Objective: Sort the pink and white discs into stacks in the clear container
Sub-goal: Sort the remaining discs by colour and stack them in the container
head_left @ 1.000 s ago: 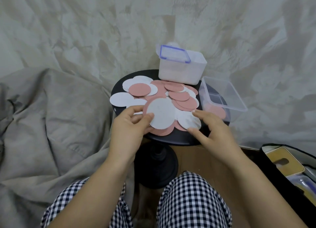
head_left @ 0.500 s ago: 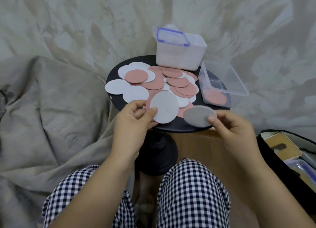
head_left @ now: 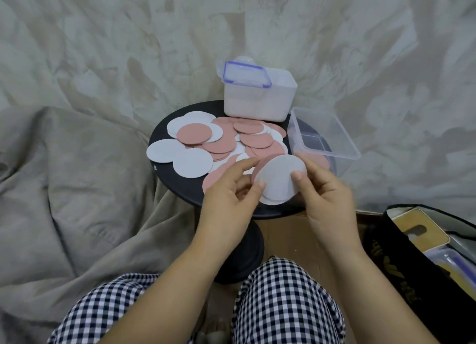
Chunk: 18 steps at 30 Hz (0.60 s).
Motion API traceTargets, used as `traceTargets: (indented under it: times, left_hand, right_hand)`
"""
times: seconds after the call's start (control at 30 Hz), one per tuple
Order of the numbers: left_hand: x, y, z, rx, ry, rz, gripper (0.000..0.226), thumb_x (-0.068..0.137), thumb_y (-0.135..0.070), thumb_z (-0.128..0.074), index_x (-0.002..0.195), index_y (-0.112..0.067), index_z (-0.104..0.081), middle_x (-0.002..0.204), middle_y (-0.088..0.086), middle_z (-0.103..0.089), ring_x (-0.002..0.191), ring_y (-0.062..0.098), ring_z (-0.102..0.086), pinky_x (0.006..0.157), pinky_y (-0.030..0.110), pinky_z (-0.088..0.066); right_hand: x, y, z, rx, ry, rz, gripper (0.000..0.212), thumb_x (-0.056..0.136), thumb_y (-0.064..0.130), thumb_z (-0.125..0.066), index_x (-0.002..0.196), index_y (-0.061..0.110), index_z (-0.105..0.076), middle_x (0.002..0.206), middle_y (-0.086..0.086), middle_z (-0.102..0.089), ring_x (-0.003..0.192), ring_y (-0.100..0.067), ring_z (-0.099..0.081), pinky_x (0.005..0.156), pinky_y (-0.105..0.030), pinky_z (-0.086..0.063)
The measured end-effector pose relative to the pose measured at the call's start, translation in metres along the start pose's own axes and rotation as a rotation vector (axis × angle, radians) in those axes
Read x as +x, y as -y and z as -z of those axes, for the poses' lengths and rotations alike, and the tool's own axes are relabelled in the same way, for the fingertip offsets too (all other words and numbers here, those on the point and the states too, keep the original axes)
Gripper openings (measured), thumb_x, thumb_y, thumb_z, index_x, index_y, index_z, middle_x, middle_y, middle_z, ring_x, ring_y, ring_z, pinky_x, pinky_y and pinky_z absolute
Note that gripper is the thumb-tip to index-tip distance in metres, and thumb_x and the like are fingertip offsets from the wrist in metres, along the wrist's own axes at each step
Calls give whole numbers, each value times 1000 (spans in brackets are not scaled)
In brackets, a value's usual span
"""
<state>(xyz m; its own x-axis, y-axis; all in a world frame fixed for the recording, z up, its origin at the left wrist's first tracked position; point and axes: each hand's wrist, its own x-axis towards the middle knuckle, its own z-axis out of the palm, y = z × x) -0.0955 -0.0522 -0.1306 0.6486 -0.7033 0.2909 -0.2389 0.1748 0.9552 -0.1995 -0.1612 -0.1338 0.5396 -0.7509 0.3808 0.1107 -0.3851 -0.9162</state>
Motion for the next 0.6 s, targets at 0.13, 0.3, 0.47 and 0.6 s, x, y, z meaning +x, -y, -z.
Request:
traceTargets:
  times: [0.13,0.3,0.47,0.6]
  left_hand:
    - [-3,3,-8,147,-84,-82,36,87,-9,-61,91,-44,-56,94,-22,-65,91,-6,-62,77,8,-46]
    - [-8,15,-5,290,-111,-143,30,89,-10,-59,117,-21,-64,106,-24,-61,99,-13,-57,83,2,-41]
    - [-11,19,-9,609,-62,-330,46,92,-22,-38,133,-3,-46,118,6,-61,110,7,-48,96,1,-27]
    - [-13,17,-10,583,-150,-362,43,90,-18,-40,128,0,-52,107,8,-58,99,1,-46,91,1,-32]
  right_hand:
    - [-7,-8,0,-213,-64,183,35,85,24,-57,120,30,-52,108,28,-56,104,16,-52,84,-2,-39]
    - [-10,-25,0,-386,-9,303,42,89,11,-53,130,14,-47,114,24,-51,107,19,-45,89,0,-32]
    - [-10,-29,-2,-410,24,358,45,90,4,-48,135,6,-41,113,16,-50,108,18,-42,90,-1,-31]
    - [-11,-21,-4,-380,-27,377,44,89,3,-52,130,15,-44,109,18,-54,105,16,-48,88,-3,-35]
